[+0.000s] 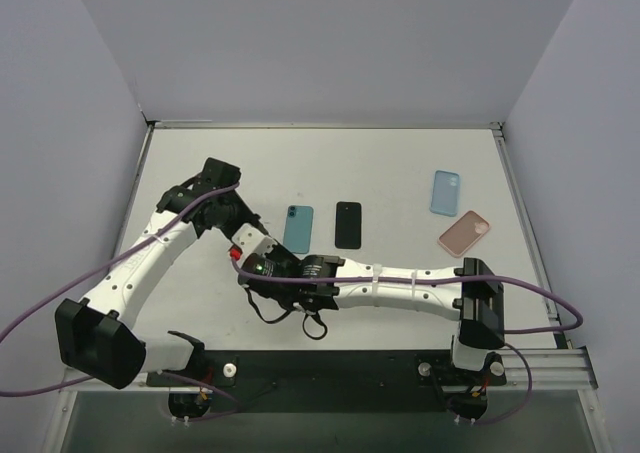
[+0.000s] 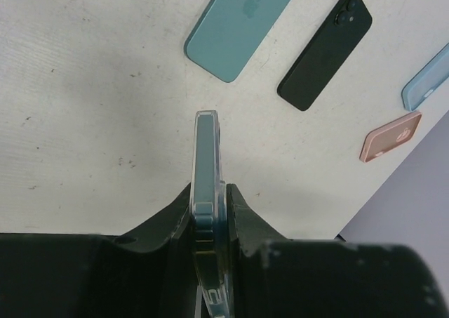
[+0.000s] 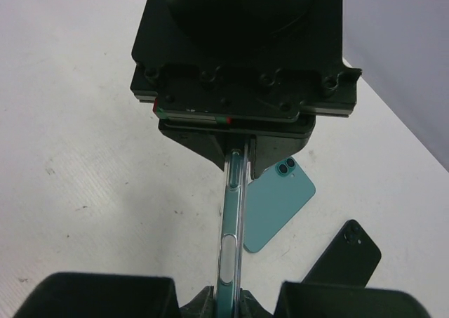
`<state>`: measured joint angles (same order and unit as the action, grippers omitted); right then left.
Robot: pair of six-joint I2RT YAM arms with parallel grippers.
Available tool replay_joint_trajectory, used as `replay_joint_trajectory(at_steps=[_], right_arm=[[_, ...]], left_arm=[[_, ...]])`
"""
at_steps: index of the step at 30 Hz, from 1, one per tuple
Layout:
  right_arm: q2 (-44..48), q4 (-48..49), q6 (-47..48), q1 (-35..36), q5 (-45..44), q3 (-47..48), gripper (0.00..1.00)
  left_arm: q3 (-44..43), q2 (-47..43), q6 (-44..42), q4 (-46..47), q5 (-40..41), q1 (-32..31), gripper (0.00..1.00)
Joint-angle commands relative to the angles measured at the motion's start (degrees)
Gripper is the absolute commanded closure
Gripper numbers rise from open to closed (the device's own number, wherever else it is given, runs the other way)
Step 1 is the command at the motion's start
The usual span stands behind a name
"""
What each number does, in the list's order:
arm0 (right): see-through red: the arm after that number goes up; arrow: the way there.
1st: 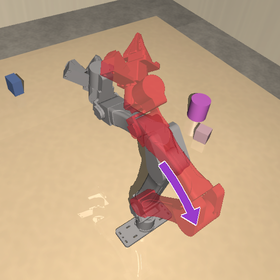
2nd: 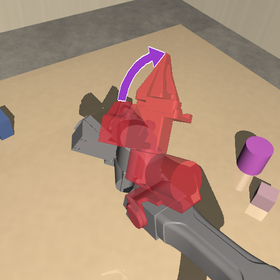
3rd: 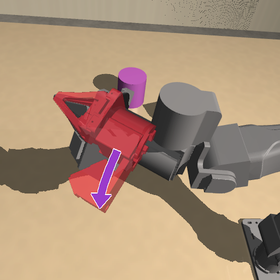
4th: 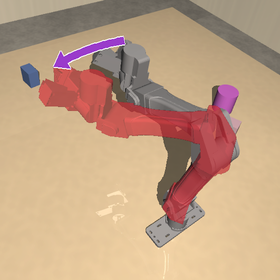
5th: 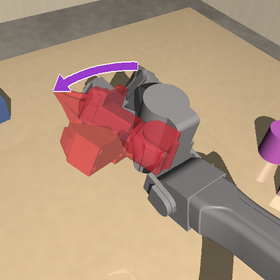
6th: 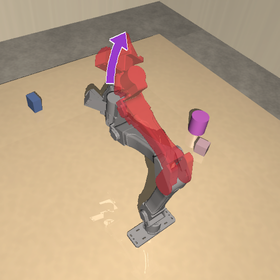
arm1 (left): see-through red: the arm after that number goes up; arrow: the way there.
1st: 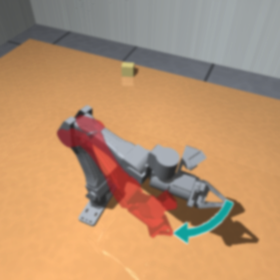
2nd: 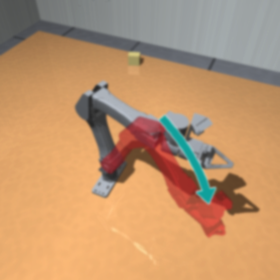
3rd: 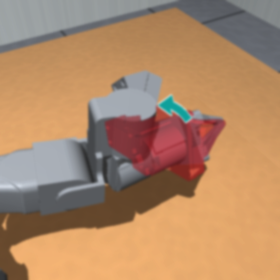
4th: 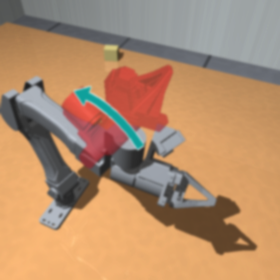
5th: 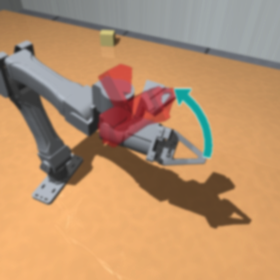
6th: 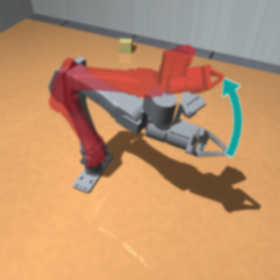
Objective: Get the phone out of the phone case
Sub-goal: Pick up the phone at the center of the board, then remove the phone case from the phone.
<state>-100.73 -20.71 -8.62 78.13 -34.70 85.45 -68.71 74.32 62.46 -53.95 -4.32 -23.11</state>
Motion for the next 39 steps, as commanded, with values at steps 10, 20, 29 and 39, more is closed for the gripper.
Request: replay_joint_trajectory(at_steps=[10,20,29,39], right_arm=[[6.68,-0.56,-5.96,-7.27,2.53,-5.72,1.00],[22.14,11.64,-17.21,-27.37,33.08,-23.45,1.00],[32.34,28.08,-31.80,-42.08,62.98,-34.38,1.00],[35.16,51.18,-50.07,-47.63,76.18,-42.90,1.00]], left_arm=[[8.39,-8.49,-3.75,25.36,-14.39,-0.44,0.06],[14.21,-14.47,-2.08,41.20,-19.76,1.14,0.04],[20.63,-11.58,0.12,52.89,-26.17,1.93,0.03],[31.00,-9.29,9.26,74.34,-30.13,1.49,0.02]])
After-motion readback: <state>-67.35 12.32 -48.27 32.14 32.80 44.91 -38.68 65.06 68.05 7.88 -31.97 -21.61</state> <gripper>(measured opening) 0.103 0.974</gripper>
